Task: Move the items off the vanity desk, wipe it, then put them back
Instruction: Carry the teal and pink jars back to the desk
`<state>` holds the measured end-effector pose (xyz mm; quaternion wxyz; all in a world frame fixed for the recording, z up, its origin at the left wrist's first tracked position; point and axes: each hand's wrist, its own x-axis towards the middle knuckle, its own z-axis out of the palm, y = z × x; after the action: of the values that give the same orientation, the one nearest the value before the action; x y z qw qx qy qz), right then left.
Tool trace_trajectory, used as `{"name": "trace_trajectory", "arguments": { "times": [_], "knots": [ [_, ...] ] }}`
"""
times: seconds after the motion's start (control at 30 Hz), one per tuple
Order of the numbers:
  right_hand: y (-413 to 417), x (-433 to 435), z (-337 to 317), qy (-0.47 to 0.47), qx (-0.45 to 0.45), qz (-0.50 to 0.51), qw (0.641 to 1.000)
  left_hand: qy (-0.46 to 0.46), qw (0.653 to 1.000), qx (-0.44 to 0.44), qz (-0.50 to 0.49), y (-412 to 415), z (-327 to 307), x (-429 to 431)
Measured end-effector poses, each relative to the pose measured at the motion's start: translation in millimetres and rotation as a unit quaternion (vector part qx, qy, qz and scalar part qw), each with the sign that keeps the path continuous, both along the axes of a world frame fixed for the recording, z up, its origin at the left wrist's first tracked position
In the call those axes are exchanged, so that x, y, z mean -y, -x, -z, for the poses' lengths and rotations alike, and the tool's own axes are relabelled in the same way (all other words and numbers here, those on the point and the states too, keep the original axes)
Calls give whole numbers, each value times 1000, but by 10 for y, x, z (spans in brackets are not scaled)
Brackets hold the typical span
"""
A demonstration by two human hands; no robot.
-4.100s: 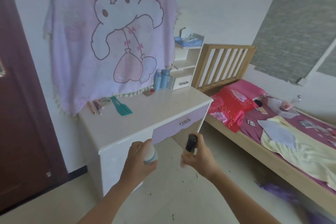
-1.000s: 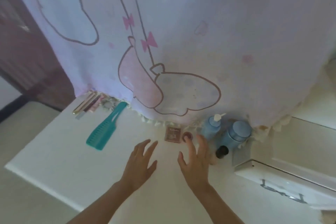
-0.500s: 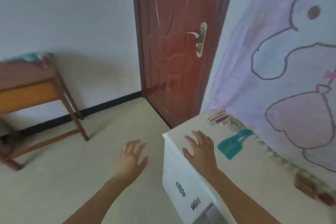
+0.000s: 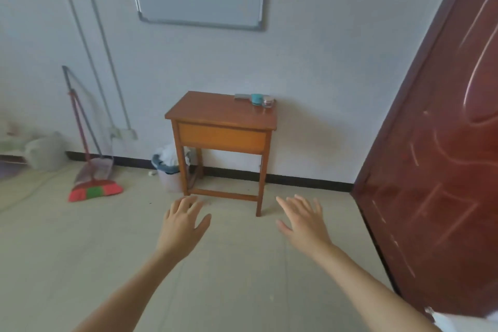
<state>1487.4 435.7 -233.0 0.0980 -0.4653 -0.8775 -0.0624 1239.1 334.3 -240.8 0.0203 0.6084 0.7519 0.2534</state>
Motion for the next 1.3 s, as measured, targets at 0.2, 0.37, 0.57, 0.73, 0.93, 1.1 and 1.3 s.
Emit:
{"name": "trace_trajectory", "arguments": {
  "times": [0.2,0.37,0.57,0.73,0.93,1.1,1.3],
  "knots": [
    [492,-840,-143,-29,-50,-62,996,-32,999,-13,-21,301,-245,-672],
    [780,-1754,-236,29,-61,-67,995,-45,998,-15,-48,582,-448,-1515],
    [1248,-2772,-359,33,-91,-109,989,-55,991,23,-116,972,-529,-2259],
    [1672,-3228,-125,63,-88,-158,982,-20,986,52,-156,1324,-212,-2557],
    [2155,-3691,-1,53,-114,-204,971,-31,982,73,-171,1814,-130,-3065],
    [2542,-4192,-178,19,-128,-183,975,-42,983,101,-147,2318,-219,-3745],
    [3045,-4751,-404,70,-101,-124,985,-69,984,132,-95,2892,-307,-4598]
  ]
}}
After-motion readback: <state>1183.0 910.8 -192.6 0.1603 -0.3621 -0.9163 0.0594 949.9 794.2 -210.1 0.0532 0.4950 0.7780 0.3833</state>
